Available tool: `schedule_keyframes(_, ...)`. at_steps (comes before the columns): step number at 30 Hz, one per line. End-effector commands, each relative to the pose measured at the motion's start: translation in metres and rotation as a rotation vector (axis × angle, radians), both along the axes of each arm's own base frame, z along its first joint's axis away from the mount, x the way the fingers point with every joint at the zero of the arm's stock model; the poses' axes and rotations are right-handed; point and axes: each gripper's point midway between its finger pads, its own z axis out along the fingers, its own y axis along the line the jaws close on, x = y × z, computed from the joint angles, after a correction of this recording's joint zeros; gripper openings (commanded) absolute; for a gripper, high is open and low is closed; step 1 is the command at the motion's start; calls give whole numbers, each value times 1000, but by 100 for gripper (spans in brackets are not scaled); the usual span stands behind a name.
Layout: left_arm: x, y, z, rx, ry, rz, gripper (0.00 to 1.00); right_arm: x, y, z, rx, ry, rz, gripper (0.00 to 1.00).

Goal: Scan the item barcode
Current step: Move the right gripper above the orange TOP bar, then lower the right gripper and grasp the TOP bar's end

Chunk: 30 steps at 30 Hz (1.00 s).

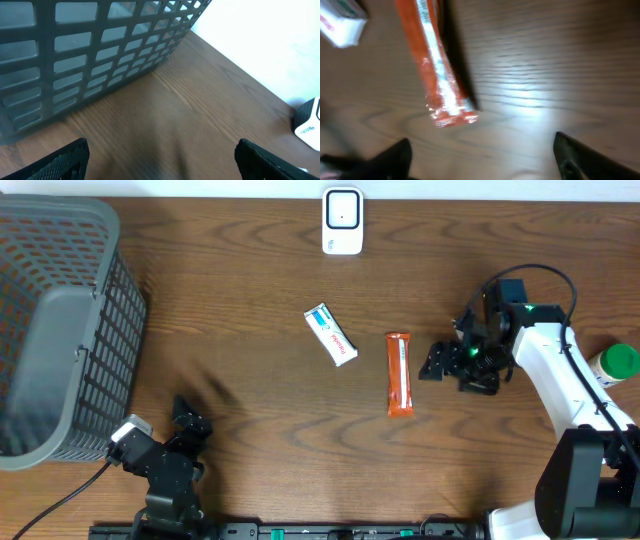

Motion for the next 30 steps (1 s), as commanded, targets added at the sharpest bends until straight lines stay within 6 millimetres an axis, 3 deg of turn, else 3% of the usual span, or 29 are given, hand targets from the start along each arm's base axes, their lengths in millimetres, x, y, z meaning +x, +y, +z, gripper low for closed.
schedule_keyframes(1, -3, 2, -11, 9, 35, 7, 93, -1, -18, -7, -96, 19, -43, 96)
schedule_keyframes(2, -3, 2, -10, 10, 35, 7, 93, 1, -18, -7, -95, 14, -42, 95)
schedule_keyframes(3, -3, 2, -11, 9, 35, 7, 93, 2, -17, -7, -93, 8, -43, 72)
schedule_keyframes(5, -3, 2, -11, 9, 35, 7, 93, 8, -12, -6, -59, -16, -43, 9)
schedule_keyframes(6, -3, 2, -11, 9, 35, 7, 93, 13, -5, -4, -20, -36, -41, 1)
schedule_keyframes(11, -3, 2, -11, 9, 35, 7, 93, 42, 24, 8, 125, -163, -23, 1)
schedule_keyframes(16, -3, 2, -11, 9, 35, 7, 93, 54, 36, -1, 132, -163, -57, 1)
schedule_keyframes(26, -3, 2, -11, 9, 35, 7, 93, 60, 67, -57, 48, -102, -12, 1)
schedule_keyframes(30, -3, 2, -11, 9, 35, 7, 94, 58, 61, -83, -31, -56, -48, 1)
